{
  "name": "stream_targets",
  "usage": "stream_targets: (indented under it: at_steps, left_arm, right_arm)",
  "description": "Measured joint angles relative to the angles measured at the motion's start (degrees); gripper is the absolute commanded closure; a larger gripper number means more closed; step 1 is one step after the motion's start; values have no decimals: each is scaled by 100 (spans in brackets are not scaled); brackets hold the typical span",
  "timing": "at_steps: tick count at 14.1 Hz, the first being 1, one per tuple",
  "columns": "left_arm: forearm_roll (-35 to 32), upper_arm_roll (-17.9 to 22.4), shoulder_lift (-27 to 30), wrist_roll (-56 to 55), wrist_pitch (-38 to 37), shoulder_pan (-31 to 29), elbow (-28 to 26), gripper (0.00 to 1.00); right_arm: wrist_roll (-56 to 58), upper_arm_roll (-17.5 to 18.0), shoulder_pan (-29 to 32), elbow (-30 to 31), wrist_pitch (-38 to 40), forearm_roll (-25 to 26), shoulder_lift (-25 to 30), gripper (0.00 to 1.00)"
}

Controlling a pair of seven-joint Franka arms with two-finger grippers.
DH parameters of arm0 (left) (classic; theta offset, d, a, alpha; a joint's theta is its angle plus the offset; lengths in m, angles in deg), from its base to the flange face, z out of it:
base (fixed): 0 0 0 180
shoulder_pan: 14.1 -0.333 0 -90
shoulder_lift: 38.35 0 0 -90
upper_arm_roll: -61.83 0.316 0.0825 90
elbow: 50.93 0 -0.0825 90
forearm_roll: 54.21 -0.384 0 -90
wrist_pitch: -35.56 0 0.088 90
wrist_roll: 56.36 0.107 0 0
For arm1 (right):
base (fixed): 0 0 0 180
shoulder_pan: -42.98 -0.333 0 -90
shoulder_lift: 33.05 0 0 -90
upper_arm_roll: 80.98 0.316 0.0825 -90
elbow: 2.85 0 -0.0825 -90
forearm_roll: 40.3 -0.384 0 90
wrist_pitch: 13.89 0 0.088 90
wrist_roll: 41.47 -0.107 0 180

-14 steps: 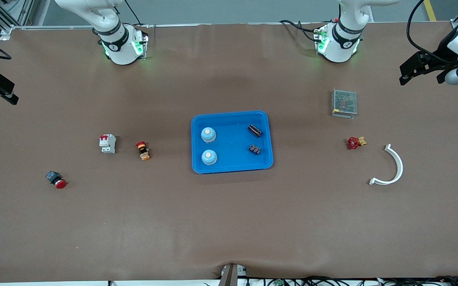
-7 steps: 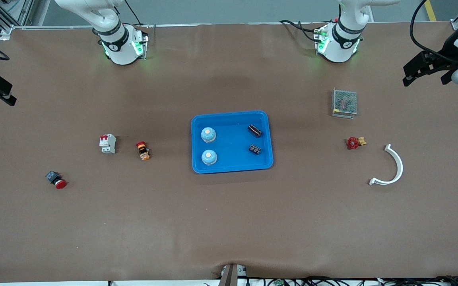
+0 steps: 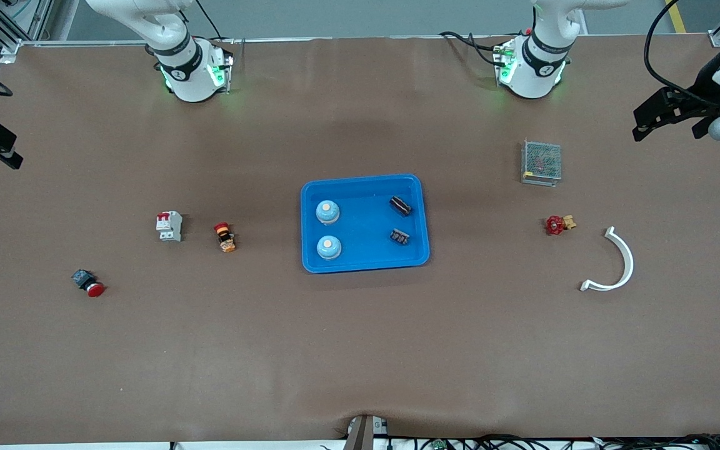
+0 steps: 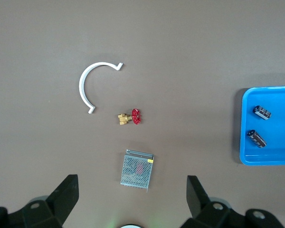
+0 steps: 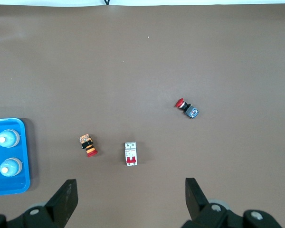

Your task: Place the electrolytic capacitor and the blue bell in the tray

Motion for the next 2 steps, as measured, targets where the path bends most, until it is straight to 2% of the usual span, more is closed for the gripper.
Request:
stream_targets:
  at_steps: [2]
  left_arm:
    - [0, 1, 0, 0, 0, -1, 7, 0]
  right_arm:
    - [0, -10, 0, 0, 13, 0, 0, 0]
